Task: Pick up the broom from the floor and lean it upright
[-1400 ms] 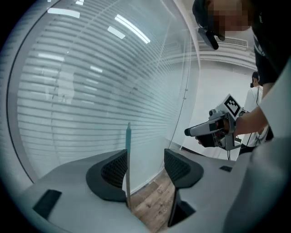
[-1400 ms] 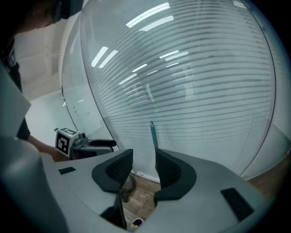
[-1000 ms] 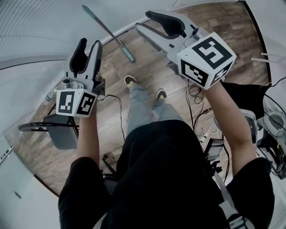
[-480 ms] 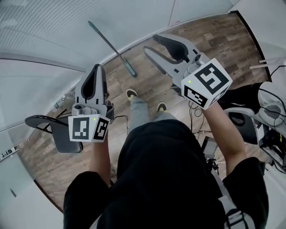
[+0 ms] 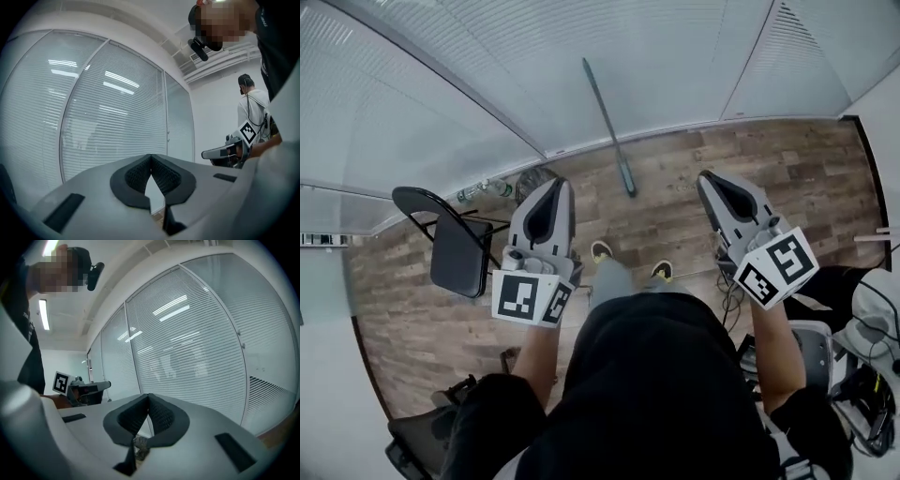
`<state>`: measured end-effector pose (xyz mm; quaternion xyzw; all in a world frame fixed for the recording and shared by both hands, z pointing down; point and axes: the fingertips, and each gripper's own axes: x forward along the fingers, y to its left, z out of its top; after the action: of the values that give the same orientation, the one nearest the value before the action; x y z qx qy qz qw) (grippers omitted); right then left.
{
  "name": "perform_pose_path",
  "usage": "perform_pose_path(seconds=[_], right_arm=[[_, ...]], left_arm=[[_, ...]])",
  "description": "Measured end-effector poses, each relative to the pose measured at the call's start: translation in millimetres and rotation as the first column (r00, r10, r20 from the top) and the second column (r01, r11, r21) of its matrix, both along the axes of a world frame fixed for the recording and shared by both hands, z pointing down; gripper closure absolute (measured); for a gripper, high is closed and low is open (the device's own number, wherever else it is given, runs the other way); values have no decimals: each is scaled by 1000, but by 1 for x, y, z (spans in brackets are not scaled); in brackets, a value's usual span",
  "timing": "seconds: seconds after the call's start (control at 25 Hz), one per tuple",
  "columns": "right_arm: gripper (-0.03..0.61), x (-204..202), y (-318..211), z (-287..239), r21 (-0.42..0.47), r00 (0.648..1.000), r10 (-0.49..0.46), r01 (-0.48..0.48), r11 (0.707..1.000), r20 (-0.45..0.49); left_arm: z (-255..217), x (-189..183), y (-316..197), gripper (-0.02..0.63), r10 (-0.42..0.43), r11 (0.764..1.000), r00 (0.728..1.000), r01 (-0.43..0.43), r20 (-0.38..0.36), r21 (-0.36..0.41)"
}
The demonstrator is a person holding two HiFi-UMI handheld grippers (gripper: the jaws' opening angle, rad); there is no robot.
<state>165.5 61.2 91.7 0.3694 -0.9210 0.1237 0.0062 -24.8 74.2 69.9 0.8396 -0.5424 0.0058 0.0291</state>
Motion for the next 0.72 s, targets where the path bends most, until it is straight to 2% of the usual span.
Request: perform_pose_path(seconds=[0.12,0.28,0.48,0.72], right_arm=[[560,-2,8,7,-13,1000,7,-7,1000,-2],[560,4,2,13,-2,995,81,-81,997,-50],[560,-8,6,10,25,998,39,-38,999,-51],[560,-21,4,3,55,999,20,-18,998,-48]], left_arm=[[-3,5,2,592,-5,1000,1000,5,21,17],[-8,17,-5,592,-2,1000,1000,2,24,19],[-5,25,-1,592,-8,1000,999,9,47,-5],[-7,23,-4,592,-17,1000,999,16,49,8]])
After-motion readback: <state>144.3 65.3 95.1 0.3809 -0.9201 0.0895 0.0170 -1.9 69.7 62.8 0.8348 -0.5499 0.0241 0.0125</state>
